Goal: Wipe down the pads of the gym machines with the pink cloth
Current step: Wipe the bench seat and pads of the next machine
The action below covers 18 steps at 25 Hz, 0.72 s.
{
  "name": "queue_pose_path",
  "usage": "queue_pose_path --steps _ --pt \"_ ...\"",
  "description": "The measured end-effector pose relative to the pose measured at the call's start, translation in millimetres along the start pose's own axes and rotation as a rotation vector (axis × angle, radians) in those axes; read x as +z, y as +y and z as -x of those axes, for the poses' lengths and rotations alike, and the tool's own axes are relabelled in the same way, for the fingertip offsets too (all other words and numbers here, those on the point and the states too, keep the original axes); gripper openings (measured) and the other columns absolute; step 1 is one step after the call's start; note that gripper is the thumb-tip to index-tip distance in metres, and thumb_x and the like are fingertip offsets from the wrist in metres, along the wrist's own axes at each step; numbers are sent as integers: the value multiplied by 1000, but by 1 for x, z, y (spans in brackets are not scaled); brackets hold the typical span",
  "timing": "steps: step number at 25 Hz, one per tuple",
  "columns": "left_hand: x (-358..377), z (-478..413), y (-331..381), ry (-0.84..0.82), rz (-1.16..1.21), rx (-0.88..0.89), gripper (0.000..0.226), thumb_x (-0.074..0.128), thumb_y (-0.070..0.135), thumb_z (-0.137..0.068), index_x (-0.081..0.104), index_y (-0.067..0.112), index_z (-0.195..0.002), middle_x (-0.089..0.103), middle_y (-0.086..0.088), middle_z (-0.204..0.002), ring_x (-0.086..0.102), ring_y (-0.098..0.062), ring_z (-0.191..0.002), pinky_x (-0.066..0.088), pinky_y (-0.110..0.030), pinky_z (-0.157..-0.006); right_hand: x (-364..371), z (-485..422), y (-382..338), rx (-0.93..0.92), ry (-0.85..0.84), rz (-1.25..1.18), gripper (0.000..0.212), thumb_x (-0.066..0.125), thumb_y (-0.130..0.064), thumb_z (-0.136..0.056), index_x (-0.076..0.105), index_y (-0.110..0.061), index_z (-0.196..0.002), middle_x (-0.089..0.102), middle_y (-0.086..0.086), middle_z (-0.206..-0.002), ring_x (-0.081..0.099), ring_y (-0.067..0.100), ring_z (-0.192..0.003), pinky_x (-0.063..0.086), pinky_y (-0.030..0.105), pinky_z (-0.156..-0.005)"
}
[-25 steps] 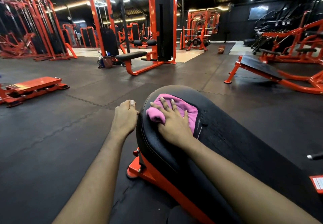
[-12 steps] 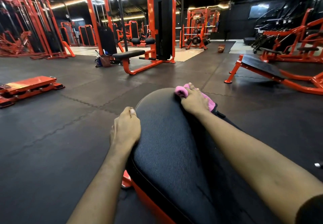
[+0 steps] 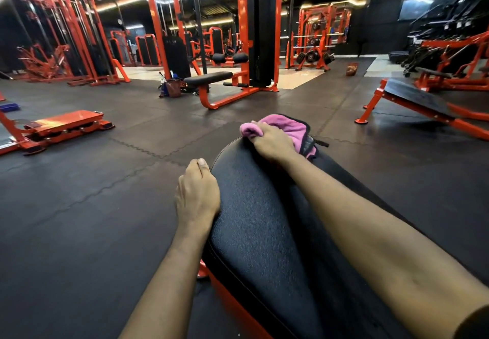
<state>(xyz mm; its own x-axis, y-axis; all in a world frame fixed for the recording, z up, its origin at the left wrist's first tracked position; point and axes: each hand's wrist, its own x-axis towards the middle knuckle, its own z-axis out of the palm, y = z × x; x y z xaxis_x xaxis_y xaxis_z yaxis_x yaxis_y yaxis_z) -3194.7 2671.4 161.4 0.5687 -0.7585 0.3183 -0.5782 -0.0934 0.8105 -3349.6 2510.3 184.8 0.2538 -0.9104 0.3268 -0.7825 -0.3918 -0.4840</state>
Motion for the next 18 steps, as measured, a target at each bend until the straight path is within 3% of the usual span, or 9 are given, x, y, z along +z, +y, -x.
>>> queue_pose_path --steps 2,5,8,9,12,15,18 --pt "-4 5 7 48 48 -9 48 25 40 -104 64 13 -99 67 -17 -104 57 -39 -101 44 -46 -84 8 12 -11 -90 -38 -51 49 44 -39 -99 49 -30 -147 41 -6 -159 32 20 -150 27 46 -120" --pt "-14 6 11 -52 80 -17 54 26 42 -102 73 13 -99 68 -22 -111 58 -41 -107 46 -46 -92 13 63 -26 -213 -84 -89 53 43 -37 -100 44 -28 -152 34 -9 -162 23 14 -153 18 46 -124" --pt "-12 -16 -16 -194 162 -48 56 29 63 -78 75 31 -75 73 -13 -104 64 -38 -105 49 -49 -99 12 129 -49 -256 -76 -130 61 39 -31 -93 40 -30 -154 30 -14 -162 20 10 -153 16 45 -125" --pt "-8 -23 -26 -225 153 -58 58 29 67 -72 75 31 -75 74 -10 -104 65 -37 -104 50 -51 -99 11 151 -54 -268 -74 -147 62 39 -30 -91 42 -31 -153 30 -15 -162 20 9 -153 15 44 -126" --pt "-20 -13 -13 -316 90 -58 53 30 57 -81 70 21 -83 72 -13 -111 63 -35 -109 48 -47 -101 13 215 -63 -334 -62 -169 64 44 -27 -85 49 -36 -148 31 -15 -162 21 9 -153 13 43 -127" --pt "-34 0 5 -304 63 -52 47 30 44 -92 68 17 -87 69 -18 -113 60 -37 -109 47 -46 -100 22 251 -64 -394 -39 -17 72 38 -37 -79 40 -44 -150 18 -16 -167 13 11 -155 6 42 -126" --pt "-37 3 13 -267 46 -70 45 30 39 -100 68 14 -98 64 -22 -121 56 -40 -114 44 -47 -102 23 228 -62 -282 10 83 76 33 -45 -75 33 -49 -151 13 -15 -168 10 13 -154 11 49 -125"
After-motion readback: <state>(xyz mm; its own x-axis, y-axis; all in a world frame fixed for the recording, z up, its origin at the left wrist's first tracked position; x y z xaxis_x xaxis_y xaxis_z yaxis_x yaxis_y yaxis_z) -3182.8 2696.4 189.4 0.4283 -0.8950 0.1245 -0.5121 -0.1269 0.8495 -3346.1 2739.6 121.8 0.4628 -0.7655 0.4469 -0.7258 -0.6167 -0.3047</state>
